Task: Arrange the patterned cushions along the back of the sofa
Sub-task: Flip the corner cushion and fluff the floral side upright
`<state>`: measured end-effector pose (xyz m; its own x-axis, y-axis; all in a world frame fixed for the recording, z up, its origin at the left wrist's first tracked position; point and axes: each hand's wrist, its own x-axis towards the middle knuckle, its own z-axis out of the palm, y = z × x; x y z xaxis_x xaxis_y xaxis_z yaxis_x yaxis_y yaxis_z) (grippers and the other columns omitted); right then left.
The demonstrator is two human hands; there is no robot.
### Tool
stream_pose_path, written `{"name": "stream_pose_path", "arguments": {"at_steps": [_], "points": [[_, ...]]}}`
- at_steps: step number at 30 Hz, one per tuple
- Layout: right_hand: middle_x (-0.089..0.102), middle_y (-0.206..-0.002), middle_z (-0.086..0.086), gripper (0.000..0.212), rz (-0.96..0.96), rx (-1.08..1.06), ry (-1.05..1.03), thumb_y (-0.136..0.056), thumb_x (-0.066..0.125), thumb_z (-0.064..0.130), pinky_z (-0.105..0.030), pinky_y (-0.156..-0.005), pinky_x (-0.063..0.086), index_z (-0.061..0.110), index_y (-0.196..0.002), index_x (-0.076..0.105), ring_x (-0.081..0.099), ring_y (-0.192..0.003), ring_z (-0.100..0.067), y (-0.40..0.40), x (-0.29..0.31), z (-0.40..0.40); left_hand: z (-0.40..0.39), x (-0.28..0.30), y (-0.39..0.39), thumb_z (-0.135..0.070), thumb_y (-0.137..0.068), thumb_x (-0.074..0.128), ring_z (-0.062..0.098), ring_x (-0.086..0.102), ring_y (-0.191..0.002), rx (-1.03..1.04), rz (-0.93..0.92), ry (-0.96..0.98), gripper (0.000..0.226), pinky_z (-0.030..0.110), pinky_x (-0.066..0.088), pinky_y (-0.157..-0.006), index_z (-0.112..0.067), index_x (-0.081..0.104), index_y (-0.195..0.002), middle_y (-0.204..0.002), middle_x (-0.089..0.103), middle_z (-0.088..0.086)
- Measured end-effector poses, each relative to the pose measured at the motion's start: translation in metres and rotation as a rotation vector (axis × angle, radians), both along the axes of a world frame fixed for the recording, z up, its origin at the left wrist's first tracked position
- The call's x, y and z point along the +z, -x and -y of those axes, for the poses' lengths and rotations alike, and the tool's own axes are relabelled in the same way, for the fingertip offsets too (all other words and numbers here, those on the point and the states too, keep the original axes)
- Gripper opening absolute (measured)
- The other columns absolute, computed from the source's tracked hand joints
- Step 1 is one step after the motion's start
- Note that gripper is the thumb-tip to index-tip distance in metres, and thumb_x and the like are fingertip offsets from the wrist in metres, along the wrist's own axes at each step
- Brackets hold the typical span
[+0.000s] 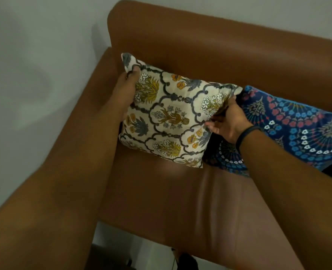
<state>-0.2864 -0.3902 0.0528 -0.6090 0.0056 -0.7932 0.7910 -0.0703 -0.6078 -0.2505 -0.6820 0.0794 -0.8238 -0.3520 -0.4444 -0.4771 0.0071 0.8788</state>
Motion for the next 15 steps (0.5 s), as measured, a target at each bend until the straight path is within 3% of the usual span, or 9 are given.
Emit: {"name": "stream_pose_path", "arguments": {"at_steps": [2,3,5,8,10,12,13,15], "points": [[0.066,-0.117,-0.008,0.058,-0.093,0.012,-0.009,-0.105,0.028,0.069,-0.04,-0.07,0.066,0.021,-0.129,0.052,0.07,-0.097,-0.031,-0.011,-0.007,0.001,-0.007,-0.02,-0.008,-0.069,-0.091,0.055,0.014,0.054,-0.134,0.034,-0.058,0.208,0.077,0.042,0.046,-0.11,-0.03,0.042,-0.156,-0.152,0.053,-0.005],[0.065,-0.123,-0.009,0.057,-0.201,0.036,-0.109,-0.106,0.033,0.066,-0.048,-0.085,0.065,0.019,-0.132,0.052,0.069,-0.109,-0.032,-0.022,-0.014,0.001,-0.013,-0.029,-0.02,-0.067,-0.092,0.057,0.019,0.045,-0.143,0.01,-0.1,0.427,0.082,0.048,0.038,-0.117,-0.025,0.036,-0.159,-0.158,0.044,0.0],[0.055,-0.142,-0.01,0.063,-0.583,0.151,-0.513,-0.103,0.051,0.057,-0.052,-0.108,0.051,0.013,-0.148,0.046,0.058,-0.129,-0.028,-0.054,-0.03,0.002,-0.033,-0.044,-0.047,-0.068,-0.092,0.056,0.031,0.025,-0.155,-0.15,-0.228,0.909,0.093,0.055,0.027,-0.121,-0.016,0.026,-0.163,-0.169,0.025,0.011],[0.033,-0.164,-0.011,0.081,-1.102,0.666,-0.945,-0.088,0.072,0.037,-0.054,-0.117,0.035,0.015,-0.158,0.037,0.031,-0.153,-0.032,-0.095,-0.049,0.03,-0.067,-0.068,-0.071,-0.062,-0.082,0.072,0.037,0.017,-0.157,-0.598,-0.466,1.275,0.106,0.062,0.024,-0.115,-0.017,0.021,-0.163,-0.171,0.017,0.012],[0.015,-0.176,-0.01,0.092,-1.213,1.017,-1.084,-0.087,0.073,0.016,-0.061,-0.122,0.024,0.018,-0.166,0.026,0.011,-0.162,-0.034,-0.091,-0.065,0.047,-0.071,-0.087,-0.074,-0.049,-0.073,0.084,0.039,0.012,-0.158,-0.744,-0.361,1.368,0.118,0.065,0.024,-0.116,-0.021,0.014,-0.164,-0.173,0.011,0.011],[-0.006,-0.179,-0.006,0.107,-1.145,1.227,-1.217,-0.088,0.075,0.016,-0.063,-0.126,0.009,0.029,-0.17,0.008,-0.007,-0.164,-0.032,-0.067,-0.081,0.041,-0.054,-0.097,-0.075,-0.051,-0.07,0.087,0.05,0.009,-0.155,-0.629,-0.116,1.287,0.126,0.071,0.027,-0.113,-0.034,0.006,-0.166,-0.174,0.0,0.014],[-0.013,-0.178,-0.004,0.116,-1.062,1.196,-1.244,-0.084,0.082,0.028,-0.064,-0.125,0.006,0.034,-0.169,0.003,-0.011,-0.163,-0.032,-0.056,-0.086,0.031,-0.041,-0.101,-0.077,-0.055,-0.068,0.088,0.055,0.012,-0.153,-0.513,0.014,1.174,0.132,0.073,0.03,-0.11,-0.04,0.0,-0.165,-0.174,-0.005,0.018],[-0.015,-0.177,-0.006,0.134,-0.871,0.907,-1.207,-0.07,0.091,0.055,-0.066,-0.124,0.01,0.037,-0.169,0.001,-0.009,-0.163,-0.039,-0.051,-0.09,0.003,-0.016,-0.104,-0.08,-0.06,-0.062,0.091,0.058,0.015,-0.15,-0.33,0.222,0.986,0.145,0.074,0.032,-0.109,-0.042,-0.012,-0.163,-0.171,-0.012,0.025]]}}
